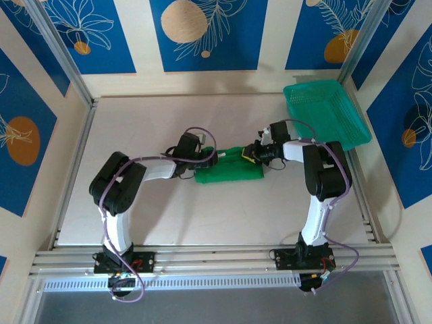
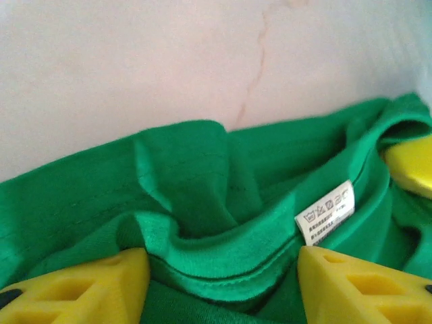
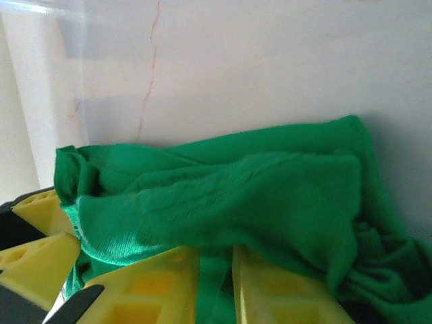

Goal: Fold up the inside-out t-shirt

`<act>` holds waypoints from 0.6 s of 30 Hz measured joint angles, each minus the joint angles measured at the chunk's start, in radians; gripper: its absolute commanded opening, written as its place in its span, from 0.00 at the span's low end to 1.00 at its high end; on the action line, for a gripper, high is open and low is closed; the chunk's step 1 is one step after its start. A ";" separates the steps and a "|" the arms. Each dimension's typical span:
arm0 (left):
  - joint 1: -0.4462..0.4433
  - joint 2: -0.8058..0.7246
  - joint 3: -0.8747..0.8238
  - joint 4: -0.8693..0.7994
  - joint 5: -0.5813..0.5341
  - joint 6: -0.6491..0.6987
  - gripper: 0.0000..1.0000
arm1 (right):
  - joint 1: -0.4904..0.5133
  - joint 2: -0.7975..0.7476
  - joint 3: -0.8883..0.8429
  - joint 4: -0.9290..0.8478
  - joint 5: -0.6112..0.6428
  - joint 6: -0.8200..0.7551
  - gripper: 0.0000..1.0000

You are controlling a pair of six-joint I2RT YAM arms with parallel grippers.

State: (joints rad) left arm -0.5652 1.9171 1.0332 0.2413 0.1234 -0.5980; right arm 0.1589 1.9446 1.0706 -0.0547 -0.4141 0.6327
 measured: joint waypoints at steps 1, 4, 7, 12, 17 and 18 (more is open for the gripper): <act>0.000 0.005 -0.003 0.014 -0.011 -0.011 0.63 | 0.002 -0.004 -0.009 0.011 0.014 0.013 0.23; -0.002 0.005 -0.027 0.063 -0.032 -0.033 0.65 | 0.006 -0.025 -0.055 0.068 0.032 0.042 0.24; -0.005 -0.012 -0.050 0.080 -0.045 -0.032 0.69 | 0.018 -0.050 -0.084 0.093 0.053 0.050 0.31; 0.010 -0.121 -0.086 -0.020 -0.046 0.026 0.73 | 0.051 -0.114 -0.107 0.084 0.046 0.038 0.53; 0.021 -0.363 -0.033 -0.183 -0.037 0.168 0.91 | 0.073 -0.370 -0.156 0.043 0.094 0.004 0.77; 0.021 -0.416 -0.019 -0.200 -0.042 0.197 1.00 | 0.076 -0.449 -0.171 0.042 0.125 -0.013 0.99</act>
State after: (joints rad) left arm -0.5442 1.5009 1.0142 0.0414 0.0818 -0.4007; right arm 0.2348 1.4956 0.9001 -0.0124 -0.2890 0.6197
